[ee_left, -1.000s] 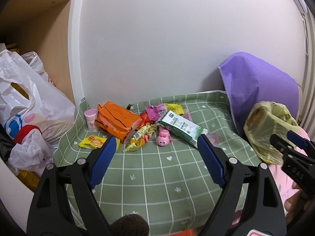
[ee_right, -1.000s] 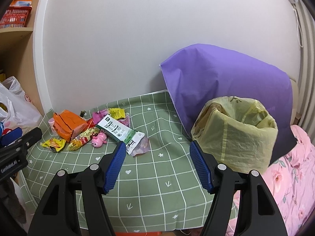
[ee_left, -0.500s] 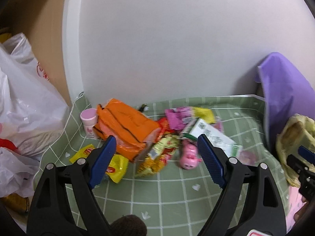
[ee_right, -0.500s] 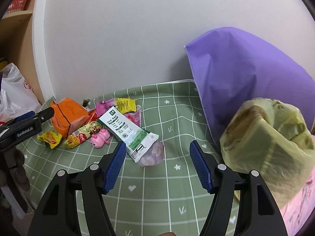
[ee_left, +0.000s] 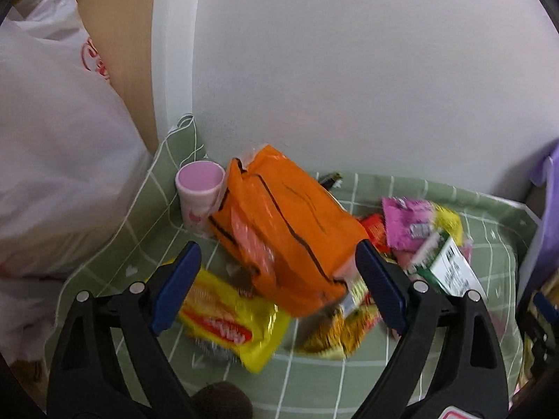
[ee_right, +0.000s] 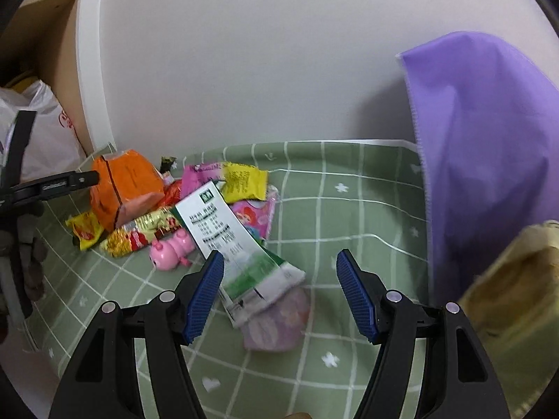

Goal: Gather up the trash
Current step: 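Grasp the orange bag with the left tool while the right tool grasps the milk carton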

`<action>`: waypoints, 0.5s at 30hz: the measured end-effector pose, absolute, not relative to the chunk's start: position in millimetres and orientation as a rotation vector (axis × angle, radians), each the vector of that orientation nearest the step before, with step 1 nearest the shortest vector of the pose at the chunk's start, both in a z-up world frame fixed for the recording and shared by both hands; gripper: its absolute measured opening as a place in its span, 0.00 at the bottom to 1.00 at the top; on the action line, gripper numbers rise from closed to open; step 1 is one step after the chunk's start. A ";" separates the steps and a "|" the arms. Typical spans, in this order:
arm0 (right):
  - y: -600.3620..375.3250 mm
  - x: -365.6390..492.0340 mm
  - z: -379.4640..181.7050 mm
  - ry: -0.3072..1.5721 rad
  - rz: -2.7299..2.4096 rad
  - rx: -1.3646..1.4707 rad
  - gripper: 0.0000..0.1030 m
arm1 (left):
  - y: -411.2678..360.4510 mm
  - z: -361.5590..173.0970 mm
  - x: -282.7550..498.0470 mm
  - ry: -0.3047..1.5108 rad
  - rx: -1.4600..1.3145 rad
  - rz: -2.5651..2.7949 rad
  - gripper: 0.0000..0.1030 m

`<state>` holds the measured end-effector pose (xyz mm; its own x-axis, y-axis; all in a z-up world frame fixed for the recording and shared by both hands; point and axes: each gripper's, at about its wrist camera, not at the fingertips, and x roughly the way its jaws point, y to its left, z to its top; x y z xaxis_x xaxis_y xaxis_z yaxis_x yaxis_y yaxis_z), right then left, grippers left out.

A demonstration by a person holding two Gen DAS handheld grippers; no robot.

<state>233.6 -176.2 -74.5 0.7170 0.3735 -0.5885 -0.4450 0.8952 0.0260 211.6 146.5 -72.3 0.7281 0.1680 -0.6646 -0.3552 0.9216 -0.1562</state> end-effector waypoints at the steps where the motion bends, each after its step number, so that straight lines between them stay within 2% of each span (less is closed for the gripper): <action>1: -171.4 237.1 -76.9 0.624 0.459 -0.130 0.62 | 150.9 -74.0 217.3 0.707 -0.293 0.291 0.78; 10: -155.1 244.7 -81.5 0.647 0.505 -0.170 0.62 | 187.2 -94.8 253.9 0.785 -0.414 0.282 0.40; 12: -145.2 245.0 -80.5 0.651 0.541 -0.198 0.62 | 191.6 -93.8 256.4 0.802 -0.451 0.243 0.21; 15: -127.2 244.9 -78.3 0.657 0.588 -0.254 0.62 | 189.8 -78.4 249.8 0.780 -0.453 0.207 0.04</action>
<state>244.9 -127.2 -78.3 0.6382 0.4310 -0.6379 -0.5864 0.8090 -0.0401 249.8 189.8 -78.4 0.6967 0.0146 -0.7172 -0.3433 0.8847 -0.3155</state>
